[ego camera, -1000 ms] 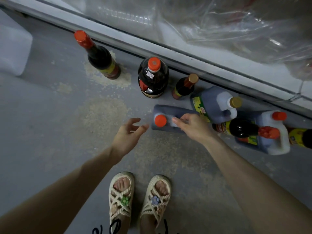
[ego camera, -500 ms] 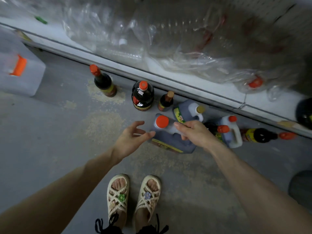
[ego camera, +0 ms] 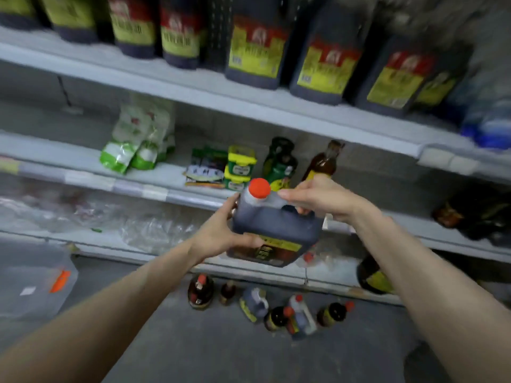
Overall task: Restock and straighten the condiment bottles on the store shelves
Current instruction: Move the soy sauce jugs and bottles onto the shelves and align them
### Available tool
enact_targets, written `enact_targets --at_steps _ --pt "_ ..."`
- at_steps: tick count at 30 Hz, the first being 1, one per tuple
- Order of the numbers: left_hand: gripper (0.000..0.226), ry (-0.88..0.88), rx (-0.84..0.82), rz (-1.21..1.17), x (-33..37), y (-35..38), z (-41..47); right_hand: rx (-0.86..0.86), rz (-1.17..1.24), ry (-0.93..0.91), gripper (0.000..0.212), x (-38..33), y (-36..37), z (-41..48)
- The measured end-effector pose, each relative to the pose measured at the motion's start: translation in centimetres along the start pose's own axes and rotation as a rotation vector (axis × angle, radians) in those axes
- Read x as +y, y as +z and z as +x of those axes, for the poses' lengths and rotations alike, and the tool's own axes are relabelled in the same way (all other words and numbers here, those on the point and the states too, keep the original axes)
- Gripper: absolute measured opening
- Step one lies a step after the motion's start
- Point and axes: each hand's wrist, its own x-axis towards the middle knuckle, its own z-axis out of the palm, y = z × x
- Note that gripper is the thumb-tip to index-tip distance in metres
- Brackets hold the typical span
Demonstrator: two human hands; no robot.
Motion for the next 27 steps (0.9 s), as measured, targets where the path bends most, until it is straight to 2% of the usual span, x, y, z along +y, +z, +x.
enact_targets --at_steps 3,6,10,12,19,23,27 --pt "0.134 0.168 0.019 0.050 10.0 -1.0 -1.1 0.092 -0.052 -0.092 0.044 -7.7 -7.0 -4.3" --pt "0.128 0.307 0.057 0.062 19.9 -1.8 -2.7 0.172 -0.126 -0.181 0.047 -15.0 -13.4 -9.7" --pt "0.099 0.471 0.085 0.131 31.6 -2.5 -4.8 0.277 -0.214 -0.267 0.045 -22.6 -20.5 -16.8" --pt "0.092 0.559 0.077 0.134 37.5 -2.3 -6.6 0.352 -0.217 -0.322 0.040 -25.7 -23.6 -20.8" --pt "0.090 0.710 0.051 0.134 48.5 0.0 -8.4 0.604 -0.277 -0.426 0.030 -29.8 -30.7 -27.9" --pt "0.079 0.775 0.058 0.140 52.1 2.3 -7.1 0.672 -0.279 -0.480 0.026 -29.3 -34.4 -29.1" --pt "0.087 0.798 0.056 0.134 55.0 5.9 -3.4 0.734 -0.302 -0.497 0.024 -27.6 -39.5 -28.5"
